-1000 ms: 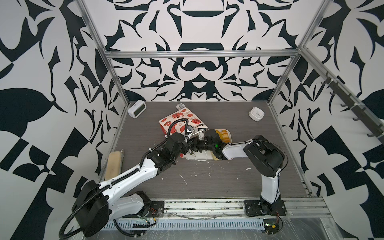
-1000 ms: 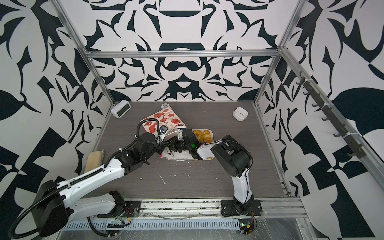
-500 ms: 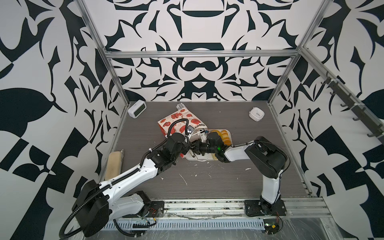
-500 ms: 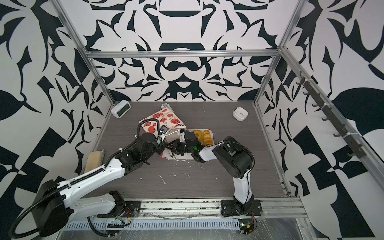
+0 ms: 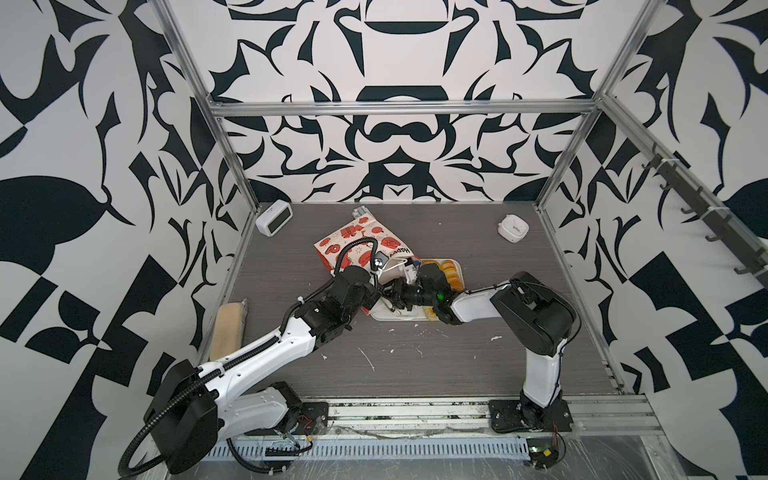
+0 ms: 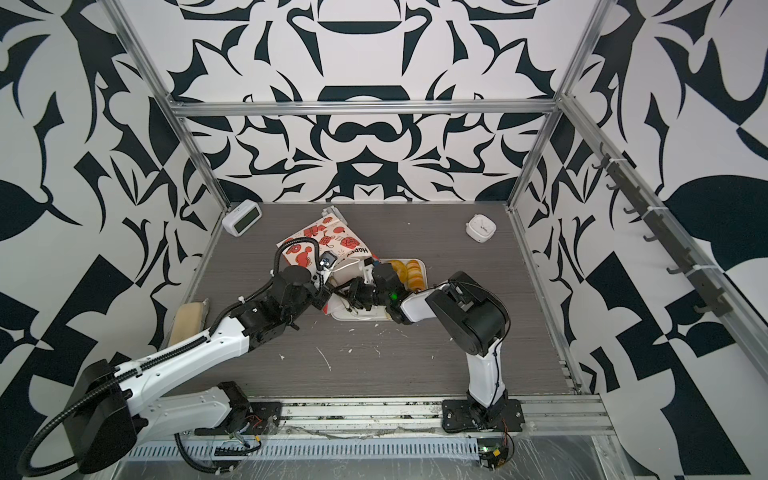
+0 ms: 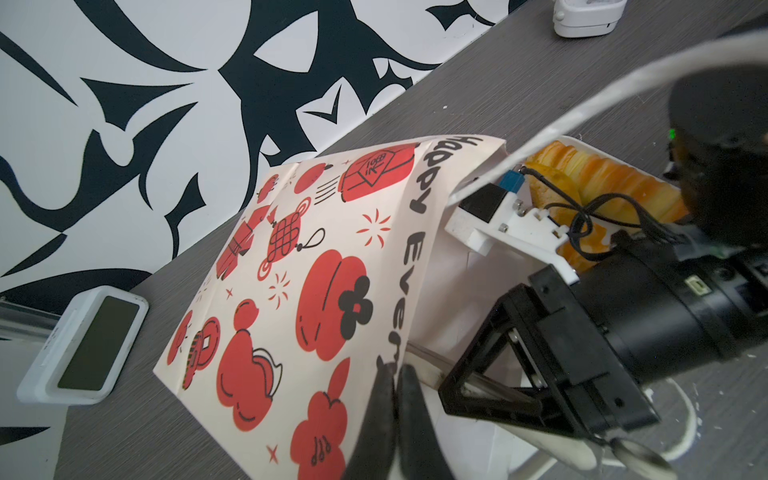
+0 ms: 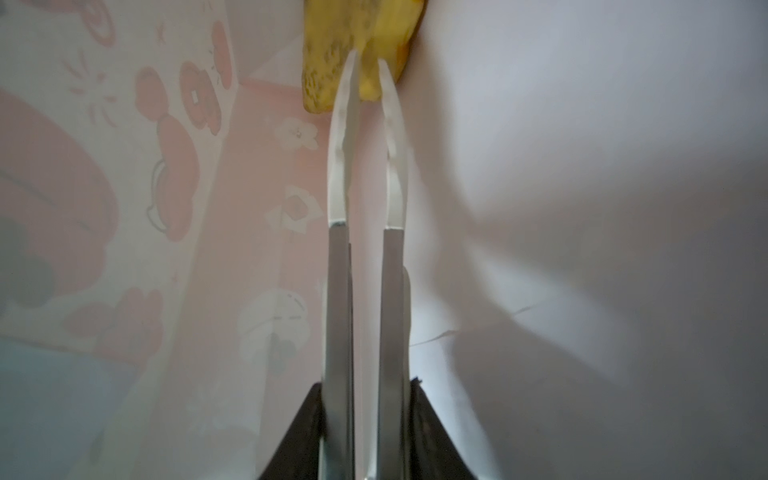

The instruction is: Take the fake bread out of the paper bag

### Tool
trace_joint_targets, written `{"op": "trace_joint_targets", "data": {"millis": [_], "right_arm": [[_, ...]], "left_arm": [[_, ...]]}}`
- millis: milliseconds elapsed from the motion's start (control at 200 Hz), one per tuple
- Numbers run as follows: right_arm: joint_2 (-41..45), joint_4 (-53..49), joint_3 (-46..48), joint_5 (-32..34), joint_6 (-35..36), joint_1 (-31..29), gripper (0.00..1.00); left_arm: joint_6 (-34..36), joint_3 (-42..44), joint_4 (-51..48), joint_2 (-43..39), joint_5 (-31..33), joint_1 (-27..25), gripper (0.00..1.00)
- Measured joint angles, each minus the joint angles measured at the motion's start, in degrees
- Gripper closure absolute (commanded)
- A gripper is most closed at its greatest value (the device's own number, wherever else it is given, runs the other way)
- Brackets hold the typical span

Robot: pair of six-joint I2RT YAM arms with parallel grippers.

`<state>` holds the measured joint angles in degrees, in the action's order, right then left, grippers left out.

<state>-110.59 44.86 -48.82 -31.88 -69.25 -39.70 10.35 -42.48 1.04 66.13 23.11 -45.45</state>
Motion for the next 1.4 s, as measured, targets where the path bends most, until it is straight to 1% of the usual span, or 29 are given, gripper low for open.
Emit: {"op": "trace_joint_targets", "data": {"millis": [380, 600, 1045, 1400], "right_arm": [[-0.81, 0.0, -1.62, 0.09, 0.02, 0.15, 0.61], [-1.01, -0.42, -2.05, 0.63, 0.15, 0.48, 0.61], [-4.26, -2.54, -6.47, 1.29, 0.9, 0.72, 0.6], [-4.66, -3.3, -8.57, 1.44, 1.03, 0.72, 0.6]], "left_arm": [[0.02, 0.0, -0.17, -0.07, -0.24, 0.0, 1.0], [0.13, 0.0, -0.83, -0.07, -0.48, 0.0, 1.0], [0.13, 0.0, -1.31, -0.07, -1.38, 0.02, 1.0], [0.11, 0.0, -1.31, 0.5, -1.55, 0.07, 1.0]]}}
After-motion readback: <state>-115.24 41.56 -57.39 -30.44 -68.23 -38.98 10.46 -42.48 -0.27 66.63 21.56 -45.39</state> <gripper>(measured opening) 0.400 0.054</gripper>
